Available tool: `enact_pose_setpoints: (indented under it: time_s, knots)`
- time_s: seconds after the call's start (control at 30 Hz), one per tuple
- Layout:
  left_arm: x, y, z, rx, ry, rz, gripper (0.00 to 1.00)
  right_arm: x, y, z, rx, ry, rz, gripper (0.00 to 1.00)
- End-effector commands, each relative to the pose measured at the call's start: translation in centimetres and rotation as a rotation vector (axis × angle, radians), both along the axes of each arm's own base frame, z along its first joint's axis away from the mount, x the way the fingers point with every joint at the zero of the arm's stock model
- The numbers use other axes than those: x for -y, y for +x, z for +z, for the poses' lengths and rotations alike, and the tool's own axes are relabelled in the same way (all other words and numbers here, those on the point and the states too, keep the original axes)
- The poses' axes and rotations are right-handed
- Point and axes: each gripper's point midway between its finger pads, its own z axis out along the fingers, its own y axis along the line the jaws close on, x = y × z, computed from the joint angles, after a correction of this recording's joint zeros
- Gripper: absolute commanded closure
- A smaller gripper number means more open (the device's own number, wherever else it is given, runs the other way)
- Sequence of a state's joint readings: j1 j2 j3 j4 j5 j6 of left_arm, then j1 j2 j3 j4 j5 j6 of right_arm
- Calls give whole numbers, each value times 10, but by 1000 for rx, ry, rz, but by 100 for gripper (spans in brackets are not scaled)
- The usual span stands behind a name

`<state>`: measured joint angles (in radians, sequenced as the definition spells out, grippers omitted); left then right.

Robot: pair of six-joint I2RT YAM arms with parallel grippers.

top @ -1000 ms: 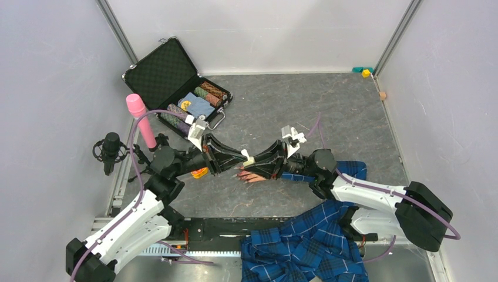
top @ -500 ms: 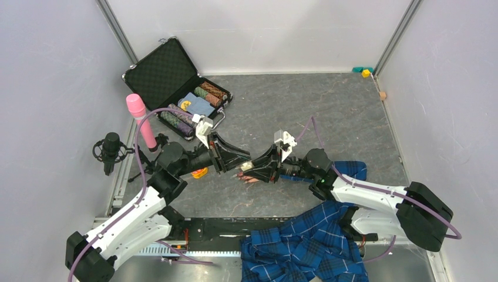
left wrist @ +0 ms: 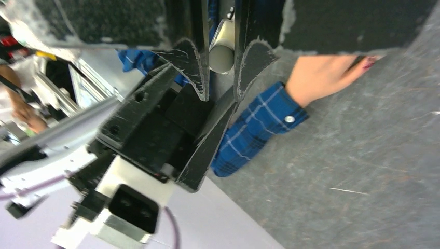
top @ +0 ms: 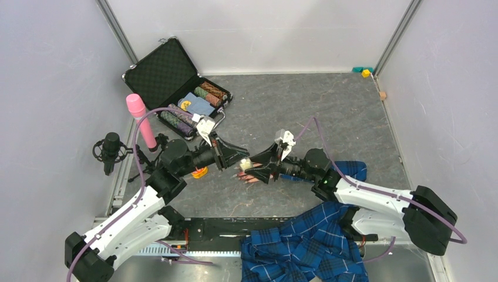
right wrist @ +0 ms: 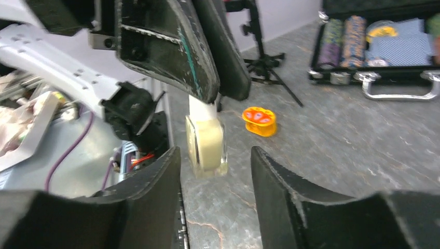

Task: Paint the nails
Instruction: Place the nail polish bottle at the center of the board.

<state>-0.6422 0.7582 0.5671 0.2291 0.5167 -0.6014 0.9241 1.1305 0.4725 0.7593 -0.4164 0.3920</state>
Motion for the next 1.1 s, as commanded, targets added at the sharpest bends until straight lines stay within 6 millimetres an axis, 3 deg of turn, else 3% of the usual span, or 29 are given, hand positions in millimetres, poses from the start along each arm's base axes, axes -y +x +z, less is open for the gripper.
enact_pose_setpoints:
  time_s: [0.0, 0.13, 0.17, 0.2, 0.4, 0.63, 0.83, 1.07]
  knots:
    - [-18, 34, 5, 41, 46, 211, 98, 17, 32, -2, 31, -59, -191, 35]
    - [-28, 57, -10, 15, 87, 335, 98, 35, 48, -6, 78, -142, -299, 20]
    - [-30, 63, -15, 11, 100, 365, 98, 43, 54, -8, 82, -165, -347, 6]
    - [-34, 70, -19, 11, 115, 403, 98, 53, 62, -9, 90, -184, -410, 2]
    - [-75, 115, -62, -24, 223, 734, 98, 118, 100, -21, 112, -277, -710, 2]
    - [-110, 137, -91, 2, 230, 972, 98, 179, 123, -38, 103, -341, -914, 2]
    - [-110, 148, -123, 28, 313, 986, 98, 207, 130, -41, 98, -341, -991, 2]
    - [-106, 150, -154, 22, 319, 978, 98, 217, 128, -35, 112, -324, -1028, 2]
